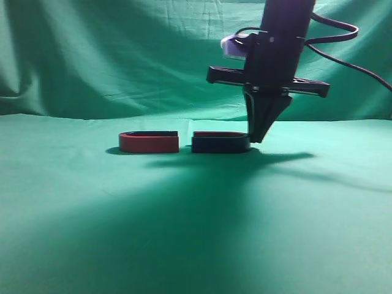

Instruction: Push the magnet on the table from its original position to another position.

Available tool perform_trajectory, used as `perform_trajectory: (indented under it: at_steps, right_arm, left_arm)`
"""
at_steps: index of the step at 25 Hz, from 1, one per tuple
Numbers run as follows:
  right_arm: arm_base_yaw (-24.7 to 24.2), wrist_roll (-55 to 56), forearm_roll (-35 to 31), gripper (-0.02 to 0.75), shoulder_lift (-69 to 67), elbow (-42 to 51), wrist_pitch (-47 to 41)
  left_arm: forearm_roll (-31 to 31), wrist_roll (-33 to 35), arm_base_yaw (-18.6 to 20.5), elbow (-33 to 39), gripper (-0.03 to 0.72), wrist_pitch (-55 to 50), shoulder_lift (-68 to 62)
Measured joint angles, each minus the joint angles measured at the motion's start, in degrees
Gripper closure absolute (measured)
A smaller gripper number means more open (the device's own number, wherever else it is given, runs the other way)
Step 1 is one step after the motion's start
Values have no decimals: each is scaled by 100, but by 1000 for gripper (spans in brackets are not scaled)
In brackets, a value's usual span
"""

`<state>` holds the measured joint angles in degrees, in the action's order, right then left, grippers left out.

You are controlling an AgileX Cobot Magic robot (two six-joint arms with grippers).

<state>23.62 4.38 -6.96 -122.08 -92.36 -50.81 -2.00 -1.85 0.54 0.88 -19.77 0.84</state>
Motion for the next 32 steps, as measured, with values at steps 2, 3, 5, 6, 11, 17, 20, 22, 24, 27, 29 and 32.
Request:
perform_trajectory:
  at_steps: [2,3,5,6,11,17,20,22,24,27,29,32]
  right_arm:
    - [105,0,-12,738,0,-2,97]
    - [145,0,-24,738,0,-2,145]
    - [221,-3,-35,738,0,-11,236]
    - [236,-3,-35,738,0,-16,257]
    - [236,-3,-2,738,0,-581,-382]
    - [236,-3,-2,738,124,-1858,-1834]
    - [236,-13,-2,738,510,-2142,-1943]
    - [236,-43,-2,738,896,-2154,-2027]
    - [236,-118,-2,738,1356,-2167,-2066]
    - [236,-195,-2,738,2045,-2167,-2100]
    - [236,-218,-2,738,2508,-2152,-2112]
    - [236,-274,-2,738,3273,-1750,-2112]
  left_arm:
    - [0,0,0,0,289,0,0]
    - [0,0,0,0,289,0,0]
    - [0,0,0,0,289,0,0]
    - [0,0,0,0,289,0,0]
    - [0,0,0,0,289,0,0]
    - [0,0,0,0,289,0,0]
    - [0,0,0,0,289,0,0]
    - [0,0,0,0,289,0,0]
    - [0,0,0,0,289,0,0]
    - [0,0,0,0,289,0,0]
    - [0,0,0,0,289,0,0]
    - [0,0,0,0,289,0,0]
